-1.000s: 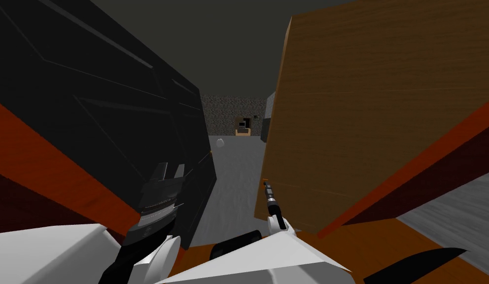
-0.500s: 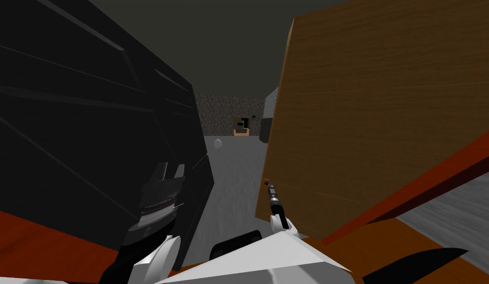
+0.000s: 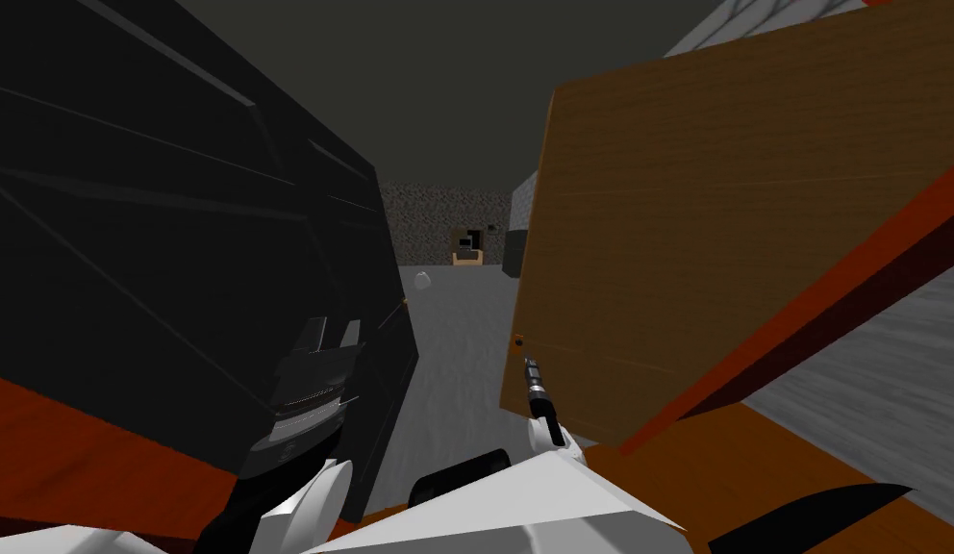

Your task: Push the door open

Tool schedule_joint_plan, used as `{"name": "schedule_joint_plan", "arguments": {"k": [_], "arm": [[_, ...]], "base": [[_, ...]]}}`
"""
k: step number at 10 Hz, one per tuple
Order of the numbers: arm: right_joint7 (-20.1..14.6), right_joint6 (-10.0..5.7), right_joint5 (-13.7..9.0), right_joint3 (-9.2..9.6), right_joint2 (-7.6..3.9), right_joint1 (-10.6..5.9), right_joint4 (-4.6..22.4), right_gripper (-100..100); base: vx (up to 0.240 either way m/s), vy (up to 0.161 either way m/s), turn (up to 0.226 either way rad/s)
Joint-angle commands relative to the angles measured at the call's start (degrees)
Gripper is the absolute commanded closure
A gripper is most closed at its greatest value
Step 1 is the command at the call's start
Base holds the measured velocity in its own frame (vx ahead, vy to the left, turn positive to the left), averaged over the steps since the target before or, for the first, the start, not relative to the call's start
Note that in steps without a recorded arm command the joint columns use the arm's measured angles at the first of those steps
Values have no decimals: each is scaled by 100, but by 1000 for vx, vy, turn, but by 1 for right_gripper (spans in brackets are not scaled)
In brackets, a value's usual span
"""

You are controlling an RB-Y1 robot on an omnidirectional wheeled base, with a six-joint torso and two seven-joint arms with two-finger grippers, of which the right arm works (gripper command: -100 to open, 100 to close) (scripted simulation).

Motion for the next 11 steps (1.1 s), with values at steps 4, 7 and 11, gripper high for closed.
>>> {"name": "schedule_joint_plan", "arguments": {"k": [4, 7, 11], "arm": [[-6, 37, -69, -50, 138, -8, -46, -100], [-2, -11, -86, -80, 72, 3, -21, -100], [5, -89, -107, -122, 63, 15, 17, -100]], "base": [[-164, 148, -54], [129, -61, 24], [201, -54, 28]]}}
